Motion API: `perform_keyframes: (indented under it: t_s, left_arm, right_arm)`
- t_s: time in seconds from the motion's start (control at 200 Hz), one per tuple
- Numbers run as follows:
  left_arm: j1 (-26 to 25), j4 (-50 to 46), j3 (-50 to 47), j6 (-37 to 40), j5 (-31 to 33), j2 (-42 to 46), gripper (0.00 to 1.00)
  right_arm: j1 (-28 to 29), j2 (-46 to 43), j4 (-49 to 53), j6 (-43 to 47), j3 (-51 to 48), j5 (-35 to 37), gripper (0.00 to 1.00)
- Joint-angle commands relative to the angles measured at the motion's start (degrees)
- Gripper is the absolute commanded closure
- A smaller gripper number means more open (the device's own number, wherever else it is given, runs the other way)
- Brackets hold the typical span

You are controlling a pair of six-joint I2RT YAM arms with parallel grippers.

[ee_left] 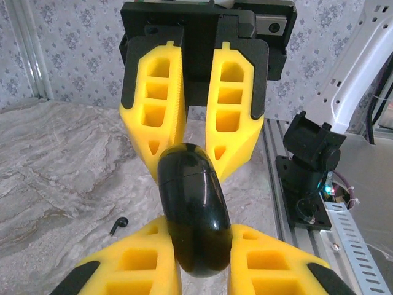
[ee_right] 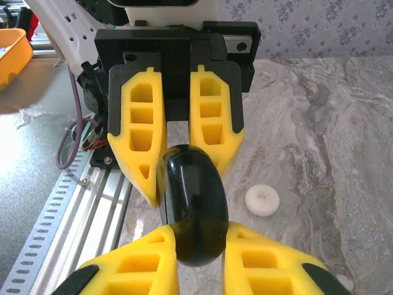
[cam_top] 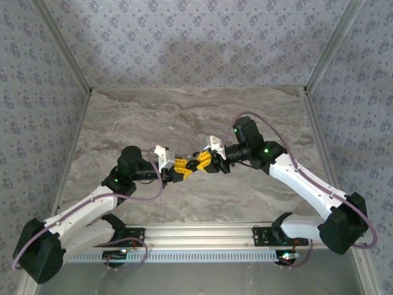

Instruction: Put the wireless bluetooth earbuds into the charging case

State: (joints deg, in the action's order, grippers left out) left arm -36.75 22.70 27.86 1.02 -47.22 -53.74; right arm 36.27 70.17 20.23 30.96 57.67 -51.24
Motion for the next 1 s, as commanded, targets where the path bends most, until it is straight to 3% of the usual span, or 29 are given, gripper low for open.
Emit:
perform_keyframes:
  t_s: [0.0,0.105,0.39,0.525,0.999]
  left_arm:
    - [-0.26,-1.93,2.86,1.85,-0.24,-0.04,0.82]
    - [-0.25,-3.41,2.95,2.97,0.61,-0.41,0.79]
    - [-0.3,-8.01,4.23,6.3,2.69,-1.21,0.55]
    - [-0.34,-10.43,4.7,8.05,3.83,-1.11,0.48]
    - [-2.35,-23.14,8.87,17.36,7.74,-2.43,0.44]
  right_arm:
    - [0.36,-0.42,1.47,2.11,1.79,-1.36,0.82]
    - [0.22,-0.82,2.67,3.16,1.63,1.06,0.85]
    - [0.12,-1.18,8.31,6.13,2.4,7.29,0.88]
    - [0.2,-1.03,11.07,6.28,3.2,10.37,0.88]
    - [3.02,1.27,26.29,15.05,8.9,22.78,0.89]
